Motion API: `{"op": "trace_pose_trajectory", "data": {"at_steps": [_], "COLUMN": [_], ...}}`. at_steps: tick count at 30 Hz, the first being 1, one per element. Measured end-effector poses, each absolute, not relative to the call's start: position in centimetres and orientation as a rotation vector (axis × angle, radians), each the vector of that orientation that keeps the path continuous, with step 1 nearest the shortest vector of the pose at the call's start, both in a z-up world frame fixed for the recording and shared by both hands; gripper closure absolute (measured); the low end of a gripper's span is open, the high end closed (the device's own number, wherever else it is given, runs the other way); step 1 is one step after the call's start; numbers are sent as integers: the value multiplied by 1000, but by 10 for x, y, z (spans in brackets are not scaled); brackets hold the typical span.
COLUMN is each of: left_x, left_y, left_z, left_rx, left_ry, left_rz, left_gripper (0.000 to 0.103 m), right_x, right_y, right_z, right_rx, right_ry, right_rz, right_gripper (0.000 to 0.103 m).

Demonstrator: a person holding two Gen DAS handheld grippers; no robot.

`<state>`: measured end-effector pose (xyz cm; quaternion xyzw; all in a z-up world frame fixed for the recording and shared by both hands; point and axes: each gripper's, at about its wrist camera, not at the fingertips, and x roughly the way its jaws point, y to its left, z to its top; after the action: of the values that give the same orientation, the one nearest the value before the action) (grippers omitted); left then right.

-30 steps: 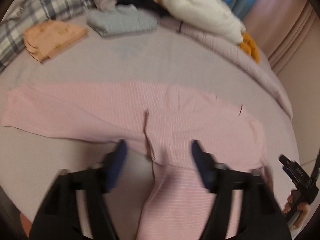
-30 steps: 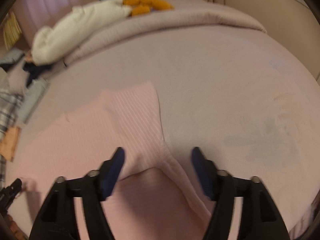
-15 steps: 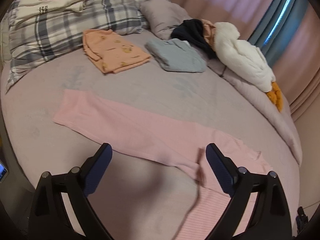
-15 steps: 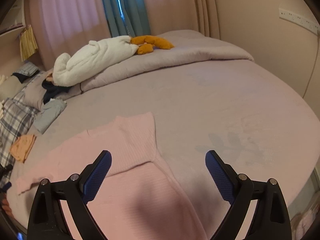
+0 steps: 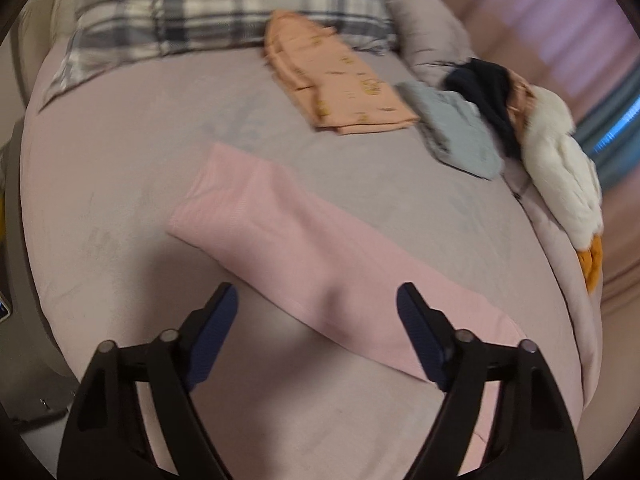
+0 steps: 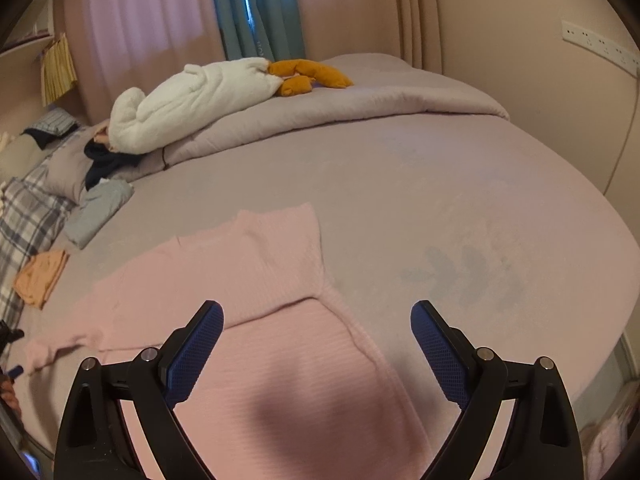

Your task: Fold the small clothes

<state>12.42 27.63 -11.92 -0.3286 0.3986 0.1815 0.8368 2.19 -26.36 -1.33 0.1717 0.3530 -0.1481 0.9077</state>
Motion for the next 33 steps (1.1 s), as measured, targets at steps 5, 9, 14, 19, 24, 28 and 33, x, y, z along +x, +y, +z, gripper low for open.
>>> {"op": "trace_pose_trajectory", "data": {"at_steps": [5,9,14,19,24,28,33], "left_x": [123,115,105,104,99,104,113], "left_y": [310,333,355,366,377,374,368], "left_z": [-136,-148,-159,-162,-163,-163,-167], "left_rx": [-794,-865,-914,-954,-1022,-999,-1014], "left_ry": [837,832,819,792,771,778,775], "left_rz": [438,482,509,500,505,505,468], "left_gripper": [46,57,66,66,68,68,68], "right_x": [24,27,30,34,36,37,40], "right_y": [-259,-255,-250,-245,-241,-242,-242], "right_z": [-14,-15,-16,-20,-19,-20,-23], "right_rx": [351,340,338,337,319,313,332], "right_ry": [737,741,748,761,769,770,782], "right_rz": [-303,-297,-288,-278,-268,-273,-271], "right_gripper": [9,9,9,9,9,9,9]}}
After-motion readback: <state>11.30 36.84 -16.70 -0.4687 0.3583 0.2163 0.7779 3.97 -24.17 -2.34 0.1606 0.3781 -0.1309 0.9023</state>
